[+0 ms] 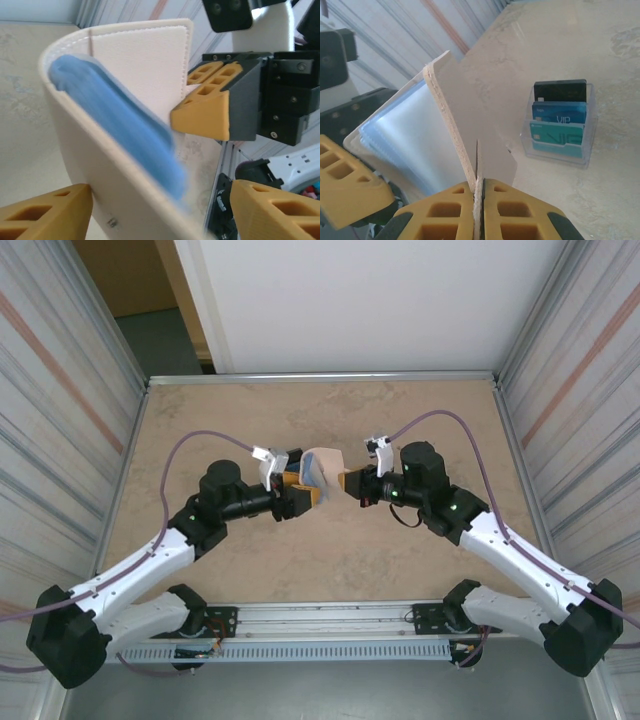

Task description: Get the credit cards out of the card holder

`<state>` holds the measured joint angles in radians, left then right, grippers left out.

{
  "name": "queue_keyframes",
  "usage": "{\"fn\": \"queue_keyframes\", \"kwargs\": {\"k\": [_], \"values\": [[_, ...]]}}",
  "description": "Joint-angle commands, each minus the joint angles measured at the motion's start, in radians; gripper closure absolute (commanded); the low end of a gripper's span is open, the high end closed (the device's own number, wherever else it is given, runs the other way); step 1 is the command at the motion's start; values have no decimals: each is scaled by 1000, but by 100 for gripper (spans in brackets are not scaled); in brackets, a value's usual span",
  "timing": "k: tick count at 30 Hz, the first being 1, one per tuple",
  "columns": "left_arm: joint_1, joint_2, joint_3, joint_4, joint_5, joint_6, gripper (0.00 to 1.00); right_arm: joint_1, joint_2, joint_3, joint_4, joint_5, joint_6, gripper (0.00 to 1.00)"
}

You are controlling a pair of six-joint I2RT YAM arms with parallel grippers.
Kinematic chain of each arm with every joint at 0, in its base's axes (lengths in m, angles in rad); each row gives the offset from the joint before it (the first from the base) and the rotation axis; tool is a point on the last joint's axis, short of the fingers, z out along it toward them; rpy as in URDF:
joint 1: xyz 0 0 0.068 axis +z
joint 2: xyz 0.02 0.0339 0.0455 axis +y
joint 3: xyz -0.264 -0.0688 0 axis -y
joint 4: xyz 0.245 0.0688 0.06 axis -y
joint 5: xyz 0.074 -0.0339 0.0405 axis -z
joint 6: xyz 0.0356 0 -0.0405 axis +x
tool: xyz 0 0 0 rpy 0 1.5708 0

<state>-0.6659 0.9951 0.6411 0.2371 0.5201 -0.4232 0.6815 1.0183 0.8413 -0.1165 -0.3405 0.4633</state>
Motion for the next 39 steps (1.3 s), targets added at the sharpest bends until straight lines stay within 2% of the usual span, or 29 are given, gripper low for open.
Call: {"fn": "queue_keyframes", "kwargs": {"k": [1,5,15,22,34,39], "values": [[-10,-14,0,39,-42,19,55,7,-18,33,8,26,18,100],[-9,-25,2,27,-46,29,58,7,-21,33,4,43,23,100],[-15,-37,2,0,-93,58,75,7,-15,35,27,-4,43,100],[-23,-32,13,-10,-134,89,81,13,-15,31,49,-47,58,100],[-57,-26,23,-21,-239,120,76,34,-11,39,55,-78,49,100],[-58,-32,17,-21,-273,113,69,36,-16,40,54,-78,44,100]]}}
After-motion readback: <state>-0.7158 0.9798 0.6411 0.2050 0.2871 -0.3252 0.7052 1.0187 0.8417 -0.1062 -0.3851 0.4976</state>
